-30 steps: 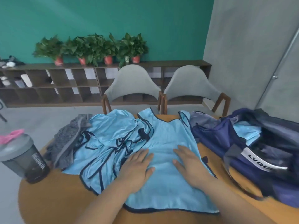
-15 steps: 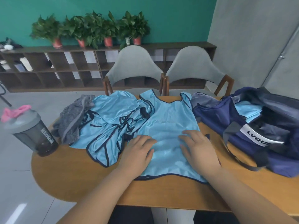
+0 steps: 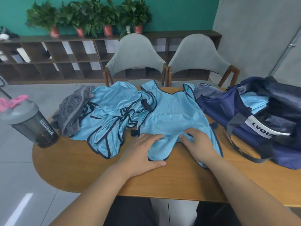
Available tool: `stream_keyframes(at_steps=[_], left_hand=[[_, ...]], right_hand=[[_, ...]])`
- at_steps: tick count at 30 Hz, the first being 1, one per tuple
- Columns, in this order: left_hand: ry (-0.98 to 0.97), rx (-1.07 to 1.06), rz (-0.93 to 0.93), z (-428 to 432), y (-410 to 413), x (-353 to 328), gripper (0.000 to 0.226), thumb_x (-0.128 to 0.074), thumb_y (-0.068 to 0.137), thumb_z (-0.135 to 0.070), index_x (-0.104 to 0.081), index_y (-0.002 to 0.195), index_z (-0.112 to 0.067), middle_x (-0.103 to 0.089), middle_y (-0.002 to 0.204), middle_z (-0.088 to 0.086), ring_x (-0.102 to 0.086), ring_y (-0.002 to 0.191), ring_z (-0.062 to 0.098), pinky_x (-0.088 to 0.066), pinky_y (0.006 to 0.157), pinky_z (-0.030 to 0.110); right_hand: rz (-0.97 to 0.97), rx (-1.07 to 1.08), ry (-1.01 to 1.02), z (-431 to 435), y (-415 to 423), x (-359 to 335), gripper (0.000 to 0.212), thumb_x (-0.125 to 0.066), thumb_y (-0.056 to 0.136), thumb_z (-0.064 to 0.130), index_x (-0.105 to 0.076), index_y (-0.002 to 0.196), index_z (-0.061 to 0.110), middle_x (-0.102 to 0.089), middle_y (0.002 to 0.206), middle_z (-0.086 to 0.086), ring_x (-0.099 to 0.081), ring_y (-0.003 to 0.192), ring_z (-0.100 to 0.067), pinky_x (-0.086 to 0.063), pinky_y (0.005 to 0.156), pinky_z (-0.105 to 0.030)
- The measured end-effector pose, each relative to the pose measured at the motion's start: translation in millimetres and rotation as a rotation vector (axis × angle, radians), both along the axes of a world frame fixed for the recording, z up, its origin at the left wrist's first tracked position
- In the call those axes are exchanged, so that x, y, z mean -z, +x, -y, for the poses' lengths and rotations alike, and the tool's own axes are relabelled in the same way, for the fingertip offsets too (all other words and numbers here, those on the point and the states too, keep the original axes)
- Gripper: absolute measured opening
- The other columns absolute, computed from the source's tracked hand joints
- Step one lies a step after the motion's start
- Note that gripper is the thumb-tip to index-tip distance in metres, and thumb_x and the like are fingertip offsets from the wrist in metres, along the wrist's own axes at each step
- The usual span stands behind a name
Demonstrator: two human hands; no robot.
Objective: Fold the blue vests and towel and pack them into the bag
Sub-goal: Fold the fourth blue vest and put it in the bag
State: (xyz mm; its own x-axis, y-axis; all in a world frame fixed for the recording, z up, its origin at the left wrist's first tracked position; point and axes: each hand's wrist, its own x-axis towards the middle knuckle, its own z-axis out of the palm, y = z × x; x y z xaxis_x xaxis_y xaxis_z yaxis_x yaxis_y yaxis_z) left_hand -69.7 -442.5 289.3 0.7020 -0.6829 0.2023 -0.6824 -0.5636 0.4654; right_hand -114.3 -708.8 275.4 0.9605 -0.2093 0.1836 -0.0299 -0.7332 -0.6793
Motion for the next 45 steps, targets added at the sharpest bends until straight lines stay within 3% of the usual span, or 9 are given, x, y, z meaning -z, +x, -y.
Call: stream_keyframes(at_steps=[5, 9, 13, 20, 27, 32, 38, 42, 45], left_hand=[[-0.062, -0.01, 0.031, 17.6, -4.1, 1.9, 0.099, -0.083, 0.077, -0.061, -0.027, 0.158, -0.043, -0.028, 0.154, -0.018, -0.027, 0.146, 0.004, -0.025, 0.121, 0.027], [-0.061, -0.014, 0.172, 16.7, 1.6, 13.6, 0.046, -0.074, 0.087, -0.04, -0.062, 0.131, -0.033, -0.046, 0.128, -0.012, -0.045, 0.125, 0.011, -0.041, 0.107, 0.034], [-0.103, -0.098, 0.215, 14.7, 7.1, 21.0, 0.013, -0.065, 0.101, -0.027, -0.072, 0.112, -0.027, -0.064, 0.107, -0.015, -0.058, 0.103, 0.007, -0.049, 0.092, 0.039], [-0.409, -0.276, 0.01, 7.9, 12.9, 19.8, 0.021, -0.063, 0.105, -0.02, -0.07, 0.125, -0.02, -0.071, 0.113, -0.012, -0.065, 0.106, -0.002, -0.054, 0.093, 0.022], [-0.469, -0.316, -0.087, 7.6, 16.5, 20.6, 0.021, -0.066, 0.104, -0.025, -0.07, 0.125, -0.023, -0.071, 0.092, -0.011, -0.068, 0.093, 0.006, -0.055, 0.084, 0.03], [-0.542, -0.331, -0.169, 5.9, 15.4, 17.4, 0.016, -0.064, 0.105, -0.029, -0.069, 0.12, -0.028, -0.066, 0.082, -0.009, -0.066, 0.077, 0.013, -0.053, 0.073, 0.032], [-0.628, -0.332, -0.292, 5.6, 12.7, 12.8, 0.019, -0.066, 0.102, -0.037, -0.069, 0.12, -0.032, -0.067, 0.084, -0.004, -0.064, 0.079, 0.018, -0.055, 0.078, 0.037], [-0.574, -0.311, -0.367, 6.1, 10.2, 9.1, 0.04, -0.082, 0.089, -0.04, -0.071, 0.127, -0.036, -0.071, 0.101, -0.015, -0.067, 0.103, 0.005, -0.049, 0.092, 0.013], [-0.532, -0.284, -0.326, 6.2, 9.1, 7.0, 0.033, -0.08, 0.093, -0.035, -0.073, 0.125, -0.033, -0.071, 0.116, -0.019, -0.063, 0.115, -0.006, -0.045, 0.096, 0.008]], right_hand=[[-0.067, 0.21, 0.184, -7.2, 14.7, -3.1, 0.04, -0.067, 0.09, 0.033, -0.052, 0.072, 0.0, -0.053, 0.064, -0.011, -0.045, 0.059, -0.015, -0.035, 0.053, -0.024], [-0.028, 0.257, 0.134, -16.4, 15.8, 0.1, 0.043, -0.065, 0.092, 0.037, -0.051, 0.072, 0.001, -0.054, 0.062, -0.008, -0.05, 0.061, -0.024, -0.043, 0.059, -0.036], [0.01, 0.215, 0.079, -15.4, 8.0, 1.7, 0.034, -0.065, 0.097, 0.047, -0.059, 0.074, 0.022, -0.063, 0.069, 0.005, -0.059, 0.071, -0.01, -0.043, 0.062, -0.025], [0.031, 0.014, -0.006, 5.9, -8.9, 1.0, 0.017, -0.073, 0.092, 0.05, -0.065, 0.096, 0.036, -0.066, 0.092, 0.02, -0.061, 0.095, 0.001, -0.045, 0.08, -0.018], [0.14, -0.144, -0.366, 11.2, -16.3, -6.2, 0.042, -0.066, 0.095, 0.051, -0.06, 0.134, 0.035, -0.056, 0.12, 0.016, -0.059, 0.112, -0.012, -0.052, 0.097, -0.038], [0.185, -0.254, -0.172, -46.6, -1.3, -10.8, 0.041, -0.07, 0.093, 0.056, -0.065, 0.128, 0.035, -0.063, 0.116, 0.019, -0.057, 0.111, -0.003, -0.045, 0.098, -0.024], [0.214, -0.121, -0.016, -68.8, 11.5, 11.7, 0.002, -0.073, 0.096, 0.034, -0.071, 0.097, 0.032, -0.065, 0.083, 0.019, -0.058, 0.086, -0.002, -0.048, 0.08, -0.026], [0.138, -0.09, 0.132, -65.4, 9.3, 9.4, 0.007, -0.069, 0.098, 0.032, -0.067, 0.092, 0.034, -0.067, 0.08, 0.014, -0.064, 0.085, -0.008, -0.051, 0.077, -0.028], [0.116, -0.081, 0.175, -65.9, 9.6, 8.8, 0.009, -0.067, 0.098, 0.033, -0.066, 0.089, 0.032, -0.066, 0.076, 0.009, -0.064, 0.081, -0.012, -0.052, 0.075, -0.033]])
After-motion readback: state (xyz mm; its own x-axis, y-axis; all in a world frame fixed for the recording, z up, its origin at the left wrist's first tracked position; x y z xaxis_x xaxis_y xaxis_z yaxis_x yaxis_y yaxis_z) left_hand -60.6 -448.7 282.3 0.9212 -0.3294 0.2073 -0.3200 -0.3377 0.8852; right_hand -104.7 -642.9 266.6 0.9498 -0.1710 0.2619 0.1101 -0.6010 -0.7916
